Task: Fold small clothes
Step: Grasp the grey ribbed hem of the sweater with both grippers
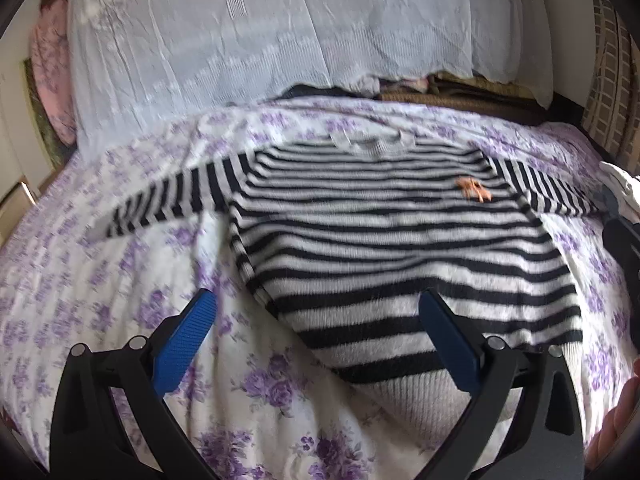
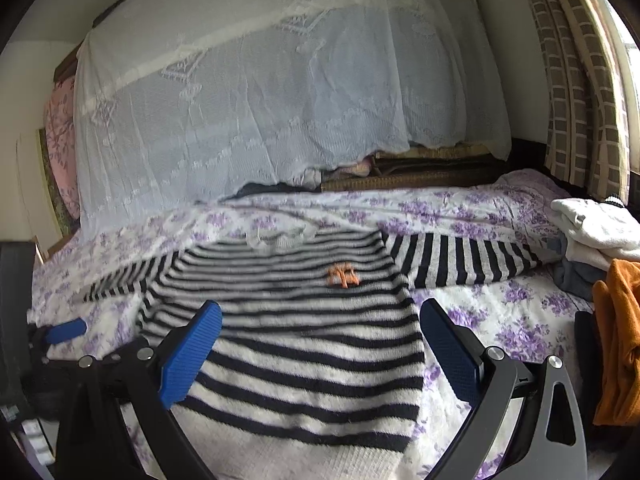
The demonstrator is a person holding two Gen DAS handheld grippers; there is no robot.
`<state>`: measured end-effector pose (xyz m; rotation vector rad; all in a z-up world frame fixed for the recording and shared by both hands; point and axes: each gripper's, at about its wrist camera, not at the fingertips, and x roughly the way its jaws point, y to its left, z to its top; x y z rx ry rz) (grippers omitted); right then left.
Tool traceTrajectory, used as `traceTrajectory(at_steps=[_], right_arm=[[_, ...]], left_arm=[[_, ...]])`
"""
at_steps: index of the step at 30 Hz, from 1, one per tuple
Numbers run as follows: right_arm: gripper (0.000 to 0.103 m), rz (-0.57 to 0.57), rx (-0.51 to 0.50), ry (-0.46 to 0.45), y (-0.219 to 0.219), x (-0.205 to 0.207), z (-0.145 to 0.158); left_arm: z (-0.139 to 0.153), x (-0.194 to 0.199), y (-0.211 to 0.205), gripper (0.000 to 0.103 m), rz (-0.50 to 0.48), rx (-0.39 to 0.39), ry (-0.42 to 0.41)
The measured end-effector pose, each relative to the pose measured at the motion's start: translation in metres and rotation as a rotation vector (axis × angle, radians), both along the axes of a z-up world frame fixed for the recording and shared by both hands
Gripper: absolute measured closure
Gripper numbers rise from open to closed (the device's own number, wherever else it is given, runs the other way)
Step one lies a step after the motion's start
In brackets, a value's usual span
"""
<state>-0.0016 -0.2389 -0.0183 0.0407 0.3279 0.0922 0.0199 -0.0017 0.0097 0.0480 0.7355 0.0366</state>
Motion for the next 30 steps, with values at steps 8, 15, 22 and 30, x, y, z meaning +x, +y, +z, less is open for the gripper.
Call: traceTrajectory(at_steps=[8, 15, 22, 30], right_arm=[[0.003, -0.010, 0.096, 0.252, -0.064, 0.034, -0.052], [0.003, 0.131, 0.407, 0.409, -0.101, 0.043, -0.094], [0.024, 0.327, 0.521, 0.483, -0.081, 0.049, -0.085], [0.070, 0.326, 0.539, 0.496, -0.084, 0.063, -0.090]], left_arm=[[-0.059, 0.040, 0.046, 0.004, -0.078, -0.321, 0.247], [-0.069, 0.063, 0.049, 0.004, -0.196, -0.574, 0.306], [-0.047, 0.080, 0.015, 0.007, -0.277, -0.491, 0.285], [-0.020, 0.079, 0.020, 0.009, -0.336, -0.553, 0.217]])
